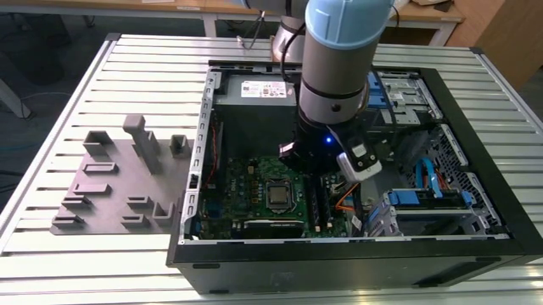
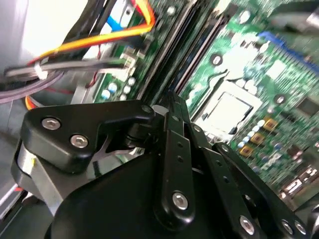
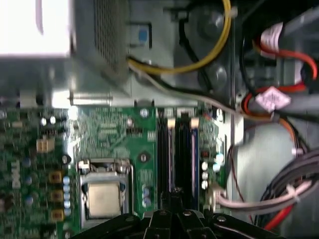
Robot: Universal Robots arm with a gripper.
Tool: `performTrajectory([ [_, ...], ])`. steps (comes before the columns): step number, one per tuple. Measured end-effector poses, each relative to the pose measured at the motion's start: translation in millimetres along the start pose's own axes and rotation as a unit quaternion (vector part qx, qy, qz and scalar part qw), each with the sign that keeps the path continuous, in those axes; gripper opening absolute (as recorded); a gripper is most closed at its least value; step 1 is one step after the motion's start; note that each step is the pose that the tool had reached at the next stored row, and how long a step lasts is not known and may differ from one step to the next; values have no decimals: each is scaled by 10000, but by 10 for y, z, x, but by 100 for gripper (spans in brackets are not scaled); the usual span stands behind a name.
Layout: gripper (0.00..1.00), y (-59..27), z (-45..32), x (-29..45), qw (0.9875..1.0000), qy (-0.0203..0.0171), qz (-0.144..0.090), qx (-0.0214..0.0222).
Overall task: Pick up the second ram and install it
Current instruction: 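Press down the second ram until it locks into place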
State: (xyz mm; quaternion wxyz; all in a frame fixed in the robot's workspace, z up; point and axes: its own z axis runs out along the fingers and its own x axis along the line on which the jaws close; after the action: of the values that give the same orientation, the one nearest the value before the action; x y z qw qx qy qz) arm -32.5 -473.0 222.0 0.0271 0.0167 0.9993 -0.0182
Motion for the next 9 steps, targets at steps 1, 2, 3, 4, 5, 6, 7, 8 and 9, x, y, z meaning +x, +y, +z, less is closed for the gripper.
performTrajectory([
  [1, 7, -28, 2, -1, 10000, -1, -1, 18],
  [2, 7, -58, 5, -2, 10000, -1, -2, 38],
  [3, 7, -85, 7, -3, 10000, -2, -3, 57],
  [4, 7, -113, 8, -3, 10000, -2, -4, 76],
  [5, 7, -142, 10, -4, 10000, -3, -5, 94],
  [6, 7, -173, 13, -5, 9999, -2, -6, 106],
  [7, 7, -201, 15, -6, 9999, -3, -6, 120],
  [8, 7, -229, 18, -7, 9999, -4, -7, 134],
  [9, 7, -258, 19, -8, 9999, -4, -8, 152],
])
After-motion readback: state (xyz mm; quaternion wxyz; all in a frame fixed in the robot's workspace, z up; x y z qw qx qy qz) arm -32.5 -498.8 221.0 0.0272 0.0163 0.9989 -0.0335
